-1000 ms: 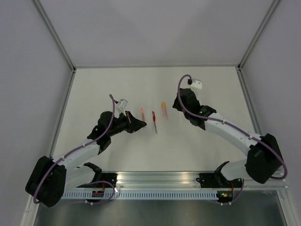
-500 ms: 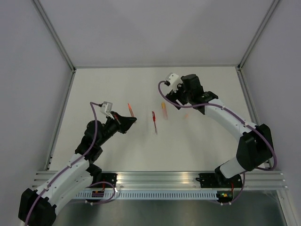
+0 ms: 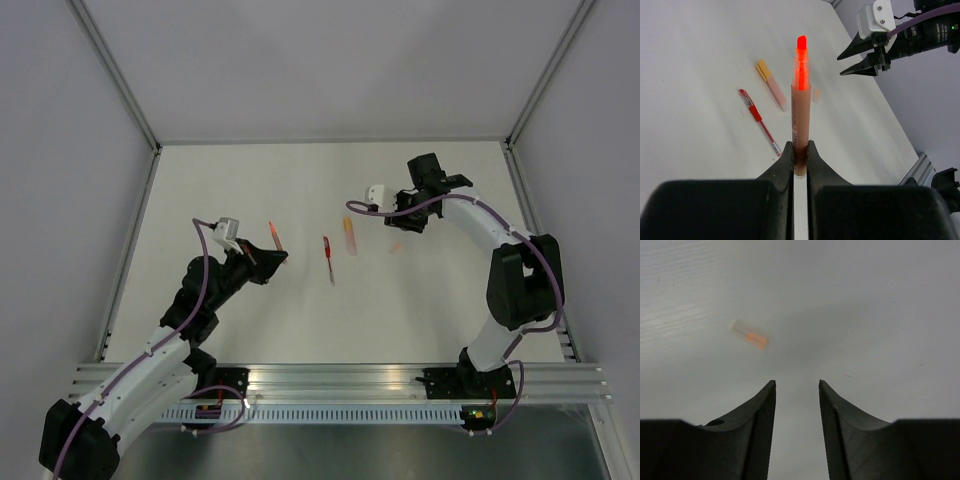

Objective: Insert the pens into the pen caps

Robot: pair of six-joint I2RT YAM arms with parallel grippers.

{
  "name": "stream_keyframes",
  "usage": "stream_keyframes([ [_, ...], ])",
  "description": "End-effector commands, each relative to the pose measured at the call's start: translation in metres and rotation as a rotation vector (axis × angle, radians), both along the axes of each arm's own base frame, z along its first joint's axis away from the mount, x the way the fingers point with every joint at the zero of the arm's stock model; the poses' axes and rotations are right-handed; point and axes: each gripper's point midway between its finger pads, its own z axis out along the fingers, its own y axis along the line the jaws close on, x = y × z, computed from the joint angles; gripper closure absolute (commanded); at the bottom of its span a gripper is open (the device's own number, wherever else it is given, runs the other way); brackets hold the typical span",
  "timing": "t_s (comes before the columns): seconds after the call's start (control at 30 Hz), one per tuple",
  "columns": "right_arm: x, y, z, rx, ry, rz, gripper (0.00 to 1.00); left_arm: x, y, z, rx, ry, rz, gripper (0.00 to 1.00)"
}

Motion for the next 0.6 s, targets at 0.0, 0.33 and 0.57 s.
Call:
stream_keyframes([
  [0.0, -0.014, 0.016, -0.007, 0.028, 0.084, 0.179, 0.56, 0.004, 0.004, 0.002, 0.018, -0.024, 0.022, 0.98],
  [0.33, -0.016, 0.019, -0.045, 0.027, 0.148, 0.218, 0.58, 0.004, 0.002, 0.0, 0.018, -0.011, 0.018, 0.98],
  [0.57, -0.016, 0.023, -0.06, 0.02, 0.177, 0.223, 0.57, 0.004, 0.002, 0.0, 0.018, -0.011, 0.015, 0.98],
])
